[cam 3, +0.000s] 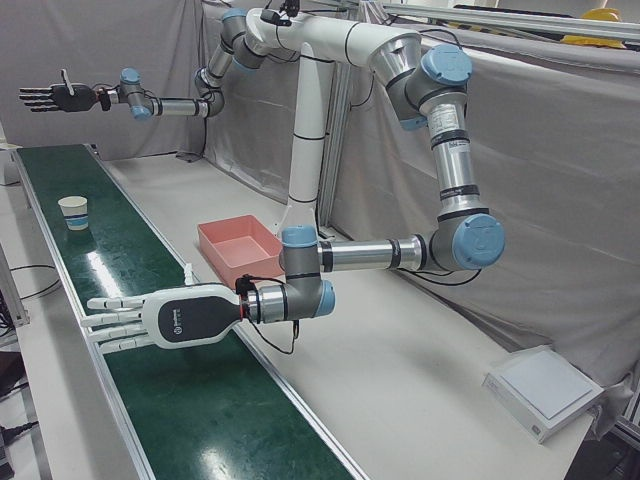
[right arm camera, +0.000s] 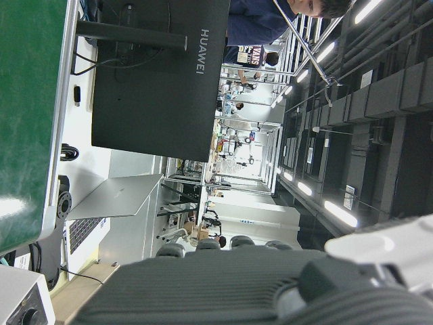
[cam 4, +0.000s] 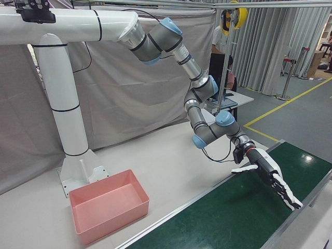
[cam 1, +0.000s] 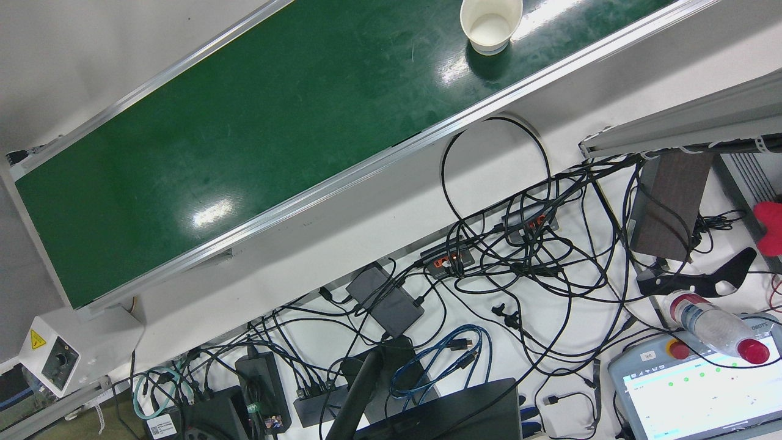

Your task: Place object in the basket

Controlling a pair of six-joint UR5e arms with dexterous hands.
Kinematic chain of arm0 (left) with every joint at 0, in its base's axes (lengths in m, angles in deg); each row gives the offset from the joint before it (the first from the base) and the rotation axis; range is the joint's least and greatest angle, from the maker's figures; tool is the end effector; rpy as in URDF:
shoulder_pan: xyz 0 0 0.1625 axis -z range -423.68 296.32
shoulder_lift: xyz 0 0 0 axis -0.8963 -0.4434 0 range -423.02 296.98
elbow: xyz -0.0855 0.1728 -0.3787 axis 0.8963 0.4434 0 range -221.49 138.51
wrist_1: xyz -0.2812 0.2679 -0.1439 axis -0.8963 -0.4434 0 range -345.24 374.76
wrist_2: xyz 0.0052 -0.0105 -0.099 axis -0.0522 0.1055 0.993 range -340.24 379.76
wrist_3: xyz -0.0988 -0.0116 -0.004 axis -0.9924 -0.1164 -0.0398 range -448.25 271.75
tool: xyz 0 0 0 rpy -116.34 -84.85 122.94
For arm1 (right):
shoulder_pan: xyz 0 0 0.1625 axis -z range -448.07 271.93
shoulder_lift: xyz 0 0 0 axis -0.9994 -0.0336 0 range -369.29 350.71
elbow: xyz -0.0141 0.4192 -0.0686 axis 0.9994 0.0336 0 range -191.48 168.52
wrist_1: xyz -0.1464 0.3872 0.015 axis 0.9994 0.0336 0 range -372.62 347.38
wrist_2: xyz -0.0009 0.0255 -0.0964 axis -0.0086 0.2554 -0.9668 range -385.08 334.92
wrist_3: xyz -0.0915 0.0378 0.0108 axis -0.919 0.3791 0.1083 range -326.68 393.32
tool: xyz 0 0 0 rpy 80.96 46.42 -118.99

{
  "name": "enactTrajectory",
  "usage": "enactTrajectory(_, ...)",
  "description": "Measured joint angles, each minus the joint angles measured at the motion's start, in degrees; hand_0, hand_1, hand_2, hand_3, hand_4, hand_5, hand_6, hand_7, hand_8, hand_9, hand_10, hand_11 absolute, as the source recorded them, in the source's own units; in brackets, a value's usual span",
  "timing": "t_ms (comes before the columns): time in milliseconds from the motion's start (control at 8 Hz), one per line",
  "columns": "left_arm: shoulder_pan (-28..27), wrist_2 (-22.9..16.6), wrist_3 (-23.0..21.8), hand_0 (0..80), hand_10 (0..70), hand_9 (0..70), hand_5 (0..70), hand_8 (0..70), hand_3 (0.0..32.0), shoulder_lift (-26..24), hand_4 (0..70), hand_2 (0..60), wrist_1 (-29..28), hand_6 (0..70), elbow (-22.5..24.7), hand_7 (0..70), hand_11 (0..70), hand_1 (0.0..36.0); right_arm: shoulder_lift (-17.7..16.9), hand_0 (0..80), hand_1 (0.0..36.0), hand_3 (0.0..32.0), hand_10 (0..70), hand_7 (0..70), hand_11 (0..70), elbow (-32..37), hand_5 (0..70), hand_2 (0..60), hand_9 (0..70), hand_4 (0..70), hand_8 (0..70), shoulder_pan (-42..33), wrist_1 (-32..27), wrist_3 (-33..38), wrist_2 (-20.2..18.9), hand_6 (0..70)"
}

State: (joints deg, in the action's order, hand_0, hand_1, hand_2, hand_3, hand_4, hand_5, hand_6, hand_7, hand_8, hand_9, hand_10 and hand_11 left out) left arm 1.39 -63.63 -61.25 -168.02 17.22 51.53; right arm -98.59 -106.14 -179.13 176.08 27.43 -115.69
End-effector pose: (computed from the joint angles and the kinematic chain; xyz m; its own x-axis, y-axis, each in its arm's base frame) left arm 0.1238 -0.6096 0.5212 -0.8956 -0.1730 -0.4098 0.3294 0.3613 -0.8723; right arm 0.1413 -0.4867 0.6562 -0.9948 -0.0017 0.1017 -0.1015 -0.0587 -0.9931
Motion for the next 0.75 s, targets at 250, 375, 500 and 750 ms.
enactTrajectory(250, 0.0, 0.0, -0.1, 54.3, 2.1, 0.0, 12.8, 0.0, 2.6, -0.1, 0.7, 0.0, 0.0, 0.0, 0.0, 0.0, 4.9, 9.1, 0.0, 0.0, 0.0, 0.0, 0.0, 0.0, 0.0, 0.0, 0.0, 0.0, 0.0, 0.0, 0.0, 0.0, 0.0, 0.0, 0.0, 0.0)
enactTrajectory(375, 0.0, 0.0, -0.1, 54.1, 2.1, 0.0, 13.3, 0.0, 2.6, -0.2, 0.9, 0.0, 0.0, 0.0, 0.0, 0.0, 4.9, 9.1, 0.0, 0.0, 0.0, 0.0, 0.0, 0.0, 0.0, 0.0, 0.0, 0.0, 0.0, 0.0, 0.0, 0.0, 0.0, 0.0, 0.0, 0.0)
enactTrajectory(500, 0.1, 0.0, -0.2, 54.2, 1.9, 0.0, 13.6, 0.0, 2.4, -0.2, 1.1, 0.0, 0.0, 0.0, 0.0, 0.0, 4.6, 9.1, 0.0, 0.0, 0.0, 0.0, 0.0, 0.0, 0.0, 0.0, 0.0, 0.0, 0.0, 0.0, 0.0, 0.0, 0.0, 0.0, 0.0, 0.0)
enactTrajectory(750, 0.2, 0.0, -0.2, 54.1, 1.8, 0.0, 13.7, 0.0, 2.6, -0.2, 0.9, 0.0, 0.0, 0.0, 0.0, 0.0, 4.5, 9.0, 0.0, 0.0, 0.0, 0.0, 0.0, 0.0, 0.0, 0.0, 0.0, 0.0, 0.0, 0.0, 0.0, 0.0, 0.0, 0.0, 0.0, 0.0)
